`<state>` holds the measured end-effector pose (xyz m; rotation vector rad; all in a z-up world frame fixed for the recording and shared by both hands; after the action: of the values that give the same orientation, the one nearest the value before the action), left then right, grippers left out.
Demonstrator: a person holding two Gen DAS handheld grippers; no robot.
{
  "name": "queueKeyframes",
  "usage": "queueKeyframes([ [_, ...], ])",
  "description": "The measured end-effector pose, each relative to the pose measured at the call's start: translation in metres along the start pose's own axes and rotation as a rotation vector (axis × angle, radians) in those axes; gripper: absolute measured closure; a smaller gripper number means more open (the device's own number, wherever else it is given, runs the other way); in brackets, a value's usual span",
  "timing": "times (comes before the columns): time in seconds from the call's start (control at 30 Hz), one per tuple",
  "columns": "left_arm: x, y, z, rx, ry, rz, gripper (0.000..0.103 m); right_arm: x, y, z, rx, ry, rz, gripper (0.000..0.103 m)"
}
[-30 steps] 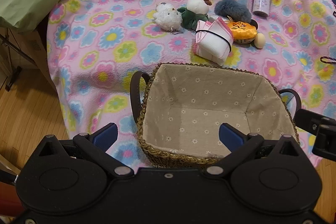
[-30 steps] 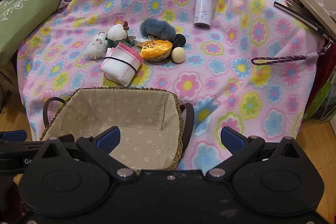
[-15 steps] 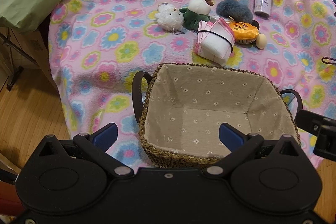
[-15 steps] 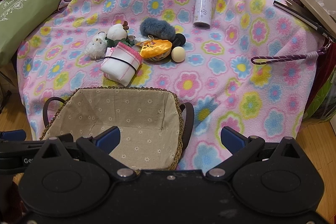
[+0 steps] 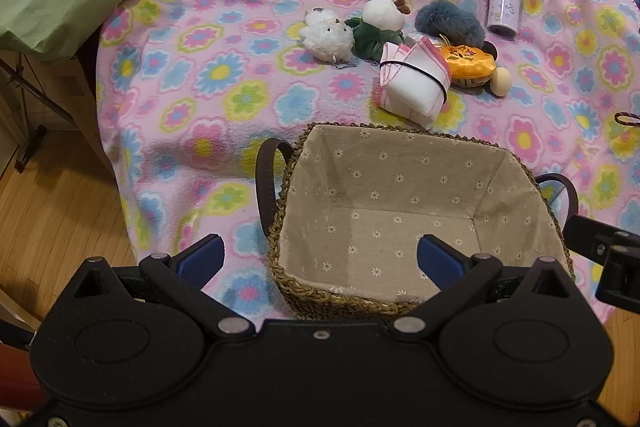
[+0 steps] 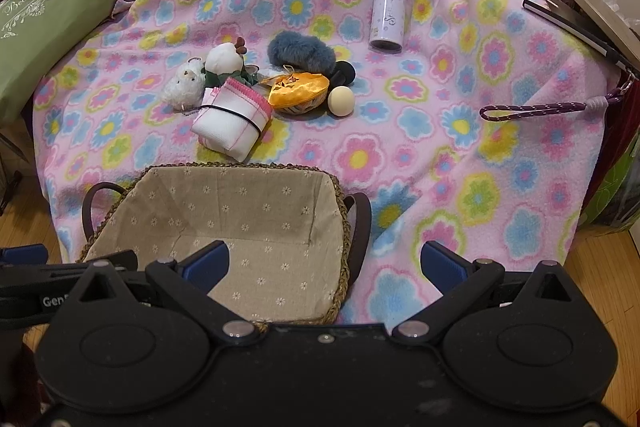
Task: Organize soft objects
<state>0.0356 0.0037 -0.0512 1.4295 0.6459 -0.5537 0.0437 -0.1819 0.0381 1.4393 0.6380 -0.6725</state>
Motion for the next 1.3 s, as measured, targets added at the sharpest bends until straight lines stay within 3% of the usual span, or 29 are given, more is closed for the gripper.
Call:
queueKeyframes([
  [1.3,0.0029,-0.0032,0.0045,-0.006,0.001,-0.023,0.003,0.0012,0.0016,0.0006,-0.003,0.003,-0.006,0.001],
])
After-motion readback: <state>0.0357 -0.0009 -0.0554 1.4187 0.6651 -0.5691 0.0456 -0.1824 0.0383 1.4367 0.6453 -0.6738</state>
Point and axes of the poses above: each gripper's, at about its wrist camera, not at the fingertips, and x roughly the way its jaws point, z to its right, y to its top, the point moved 6 cm from there along x, roughly the way its jaws point, and after that the axes turned 10 degrees about z, right-handed, at the moved point
